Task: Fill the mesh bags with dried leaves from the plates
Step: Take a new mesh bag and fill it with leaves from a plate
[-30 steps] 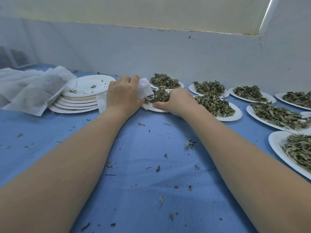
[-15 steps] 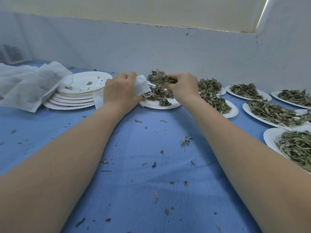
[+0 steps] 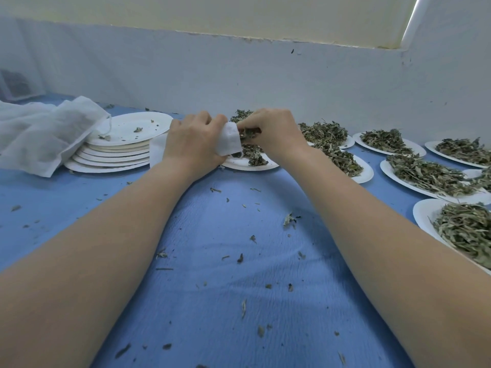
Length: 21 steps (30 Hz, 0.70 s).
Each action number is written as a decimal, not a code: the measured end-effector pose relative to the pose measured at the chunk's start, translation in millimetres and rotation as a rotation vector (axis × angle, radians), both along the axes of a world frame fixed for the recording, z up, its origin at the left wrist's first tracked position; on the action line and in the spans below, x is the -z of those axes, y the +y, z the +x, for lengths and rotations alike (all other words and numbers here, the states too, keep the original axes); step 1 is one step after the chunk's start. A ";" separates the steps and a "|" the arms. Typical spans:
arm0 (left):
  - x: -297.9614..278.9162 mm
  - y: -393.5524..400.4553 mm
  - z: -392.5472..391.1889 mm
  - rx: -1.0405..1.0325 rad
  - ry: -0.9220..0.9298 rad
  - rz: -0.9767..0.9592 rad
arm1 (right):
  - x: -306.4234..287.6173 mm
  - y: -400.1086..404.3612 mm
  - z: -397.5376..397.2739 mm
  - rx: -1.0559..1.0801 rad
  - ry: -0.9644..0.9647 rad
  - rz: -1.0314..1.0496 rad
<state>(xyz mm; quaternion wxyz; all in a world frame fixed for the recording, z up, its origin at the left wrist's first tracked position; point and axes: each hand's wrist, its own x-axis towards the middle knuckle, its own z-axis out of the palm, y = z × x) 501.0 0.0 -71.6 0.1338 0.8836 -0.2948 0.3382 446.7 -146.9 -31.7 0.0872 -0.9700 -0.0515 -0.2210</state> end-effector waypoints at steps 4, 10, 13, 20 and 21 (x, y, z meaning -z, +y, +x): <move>-1.7 -2.0 -1.9 0.010 -0.006 -0.041 | -0.4 2.9 -4.6 -0.063 0.044 0.444; -2.0 -3.2 -2.1 0.034 0.033 -0.147 | -7.2 6.4 -6.4 -0.244 0.281 1.028; -0.9 -3.5 -1.2 0.034 0.030 -0.157 | -6.1 4.8 -7.6 -0.313 0.306 1.235; -0.8 -5.1 -2.7 0.066 -0.022 -0.148 | 5.6 -0.9 -4.1 -0.218 0.101 1.097; -0.9 -6.0 -3.7 0.076 -0.039 -0.137 | 6.6 -0.3 -2.8 -0.181 0.062 1.090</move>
